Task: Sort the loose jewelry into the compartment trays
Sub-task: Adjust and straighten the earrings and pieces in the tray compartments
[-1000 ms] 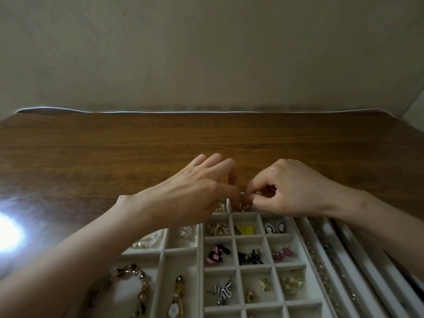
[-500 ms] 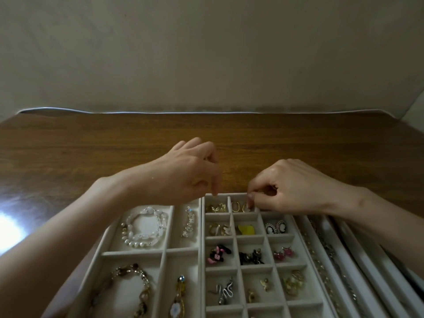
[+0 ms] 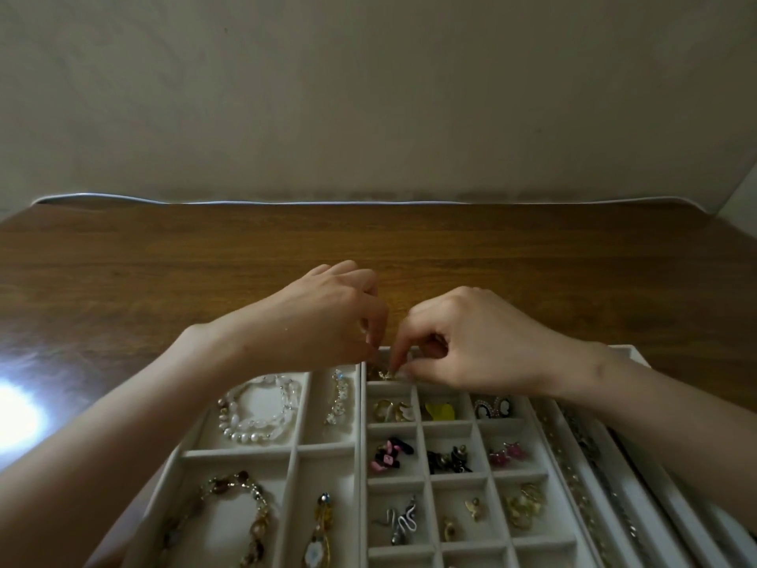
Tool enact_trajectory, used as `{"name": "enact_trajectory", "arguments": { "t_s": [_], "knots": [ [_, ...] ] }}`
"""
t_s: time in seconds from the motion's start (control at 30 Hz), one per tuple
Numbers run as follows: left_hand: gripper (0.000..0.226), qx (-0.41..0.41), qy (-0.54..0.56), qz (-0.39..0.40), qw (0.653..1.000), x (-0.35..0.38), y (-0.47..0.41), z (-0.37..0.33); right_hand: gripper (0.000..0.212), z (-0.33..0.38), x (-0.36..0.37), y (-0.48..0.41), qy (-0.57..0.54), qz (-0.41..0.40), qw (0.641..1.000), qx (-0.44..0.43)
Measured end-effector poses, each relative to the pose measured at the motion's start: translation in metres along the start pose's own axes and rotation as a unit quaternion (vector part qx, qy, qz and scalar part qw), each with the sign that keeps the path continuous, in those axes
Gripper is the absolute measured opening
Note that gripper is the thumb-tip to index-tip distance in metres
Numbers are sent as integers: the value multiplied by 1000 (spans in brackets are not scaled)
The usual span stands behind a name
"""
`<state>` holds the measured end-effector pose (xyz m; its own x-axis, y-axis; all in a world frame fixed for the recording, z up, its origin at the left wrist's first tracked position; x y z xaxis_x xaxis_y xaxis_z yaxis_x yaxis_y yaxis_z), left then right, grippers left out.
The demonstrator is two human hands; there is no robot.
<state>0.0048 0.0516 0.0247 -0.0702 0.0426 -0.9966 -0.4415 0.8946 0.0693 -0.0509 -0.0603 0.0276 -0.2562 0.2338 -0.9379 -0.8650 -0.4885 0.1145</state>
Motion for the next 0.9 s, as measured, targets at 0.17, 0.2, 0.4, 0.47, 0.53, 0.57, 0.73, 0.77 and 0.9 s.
{"name": "enact_trajectory", "arguments": {
  "t_s": [0.17, 0.2, 0.4, 0.47, 0.53, 0.57, 0.73, 0.77, 0.9],
  "knots": [
    [15, -9, 26, 22, 999, 0, 1, 5, 12, 4, 3, -11, 45, 15, 999, 13],
    [14, -9, 29, 24, 999, 0, 1, 5, 12, 3, 3, -13, 45, 18, 999, 20],
    [9, -13, 39, 20, 999, -3, 3, 7, 8, 2, 4, -16, 61, 39, 997, 30],
    [12, -12, 46, 24, 999, -2, 2, 6, 5, 5, 4, -16, 74, 37, 996, 24],
    [15, -12, 42, 35, 998, 1, 0, 3, 3, 7, 4, -16, 91, 36, 995, 24],
    [16, -13, 36, 44, 998, 2, -1, 2, 5, 7, 3, -16, 94, 36, 995, 25],
    [22, -8, 22, 53, 998, 8, -2, -4, 24, 6, 2, -14, 92, 46, 994, 32],
    [23, -12, 20, 54, 998, 8, -2, -3, 21, 6, 3, -15, 95, 44, 994, 32],
    [24, -36, 22, 62, 997, 10, -2, -5, 18, 3, 6, -16, 82, 33, 996, 34]
  ]
}}
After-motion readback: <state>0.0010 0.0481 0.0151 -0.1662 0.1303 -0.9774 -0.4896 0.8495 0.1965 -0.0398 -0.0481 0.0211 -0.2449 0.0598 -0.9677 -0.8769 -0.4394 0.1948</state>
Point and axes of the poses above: each hand's wrist, its own y-axis away from the middle knuckle, its own x-axis out of the palm, z = x × y, the point moved 5 cm from there along -y, towards the middle knuckle, and after that the axes turned 10 degrees about z, right-handed, at the moved point
